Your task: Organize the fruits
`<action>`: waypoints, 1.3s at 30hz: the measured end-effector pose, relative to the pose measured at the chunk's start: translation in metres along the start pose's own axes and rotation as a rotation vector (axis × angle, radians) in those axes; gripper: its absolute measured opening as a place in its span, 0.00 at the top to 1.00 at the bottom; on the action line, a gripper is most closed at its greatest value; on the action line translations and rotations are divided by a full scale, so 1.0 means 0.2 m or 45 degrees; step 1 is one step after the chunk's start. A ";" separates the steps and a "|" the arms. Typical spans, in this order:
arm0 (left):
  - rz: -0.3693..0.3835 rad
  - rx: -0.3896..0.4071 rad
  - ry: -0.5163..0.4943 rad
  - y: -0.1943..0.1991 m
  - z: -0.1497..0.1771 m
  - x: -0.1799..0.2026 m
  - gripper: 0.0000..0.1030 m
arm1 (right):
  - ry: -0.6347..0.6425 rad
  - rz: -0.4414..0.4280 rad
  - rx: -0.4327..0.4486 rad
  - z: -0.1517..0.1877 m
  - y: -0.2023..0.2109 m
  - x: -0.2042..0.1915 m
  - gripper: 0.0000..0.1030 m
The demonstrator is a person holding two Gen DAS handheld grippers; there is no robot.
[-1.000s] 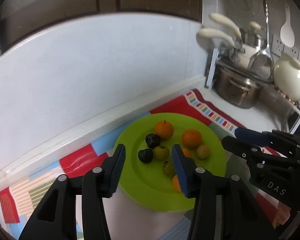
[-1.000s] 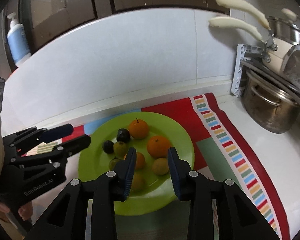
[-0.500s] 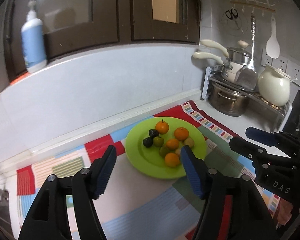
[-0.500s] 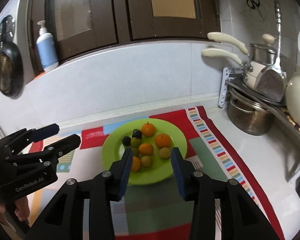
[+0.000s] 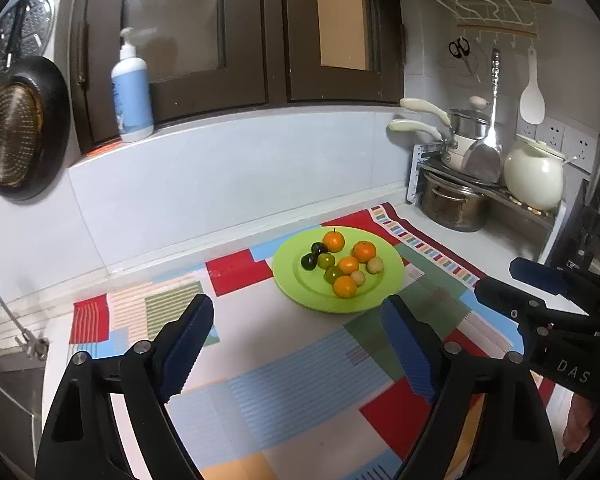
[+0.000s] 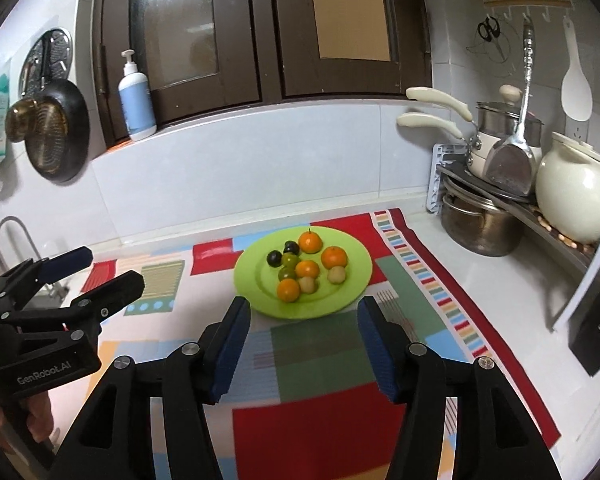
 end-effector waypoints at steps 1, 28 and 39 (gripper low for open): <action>-0.002 -0.001 0.000 0.02 0.01 0.00 0.14 | 0.000 -0.001 0.002 0.01 0.02 0.00 0.45; -0.069 0.075 0.007 0.43 0.19 0.06 0.00 | 0.021 -0.019 0.051 0.23 0.39 -0.03 0.45; -0.087 0.090 0.009 0.45 0.18 0.05 0.00 | 0.029 -0.010 0.062 0.23 0.41 -0.03 0.45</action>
Point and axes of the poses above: each gripper's, at about its wrist camera, not at the fingertips, and y roughly against the way its jaws point, x to its right, z to its underside, the point moved 9 cm from there along -y, roughly the way its jaws point, and after that the axes turned 8 degrees about -x, right-handed, at the moved point
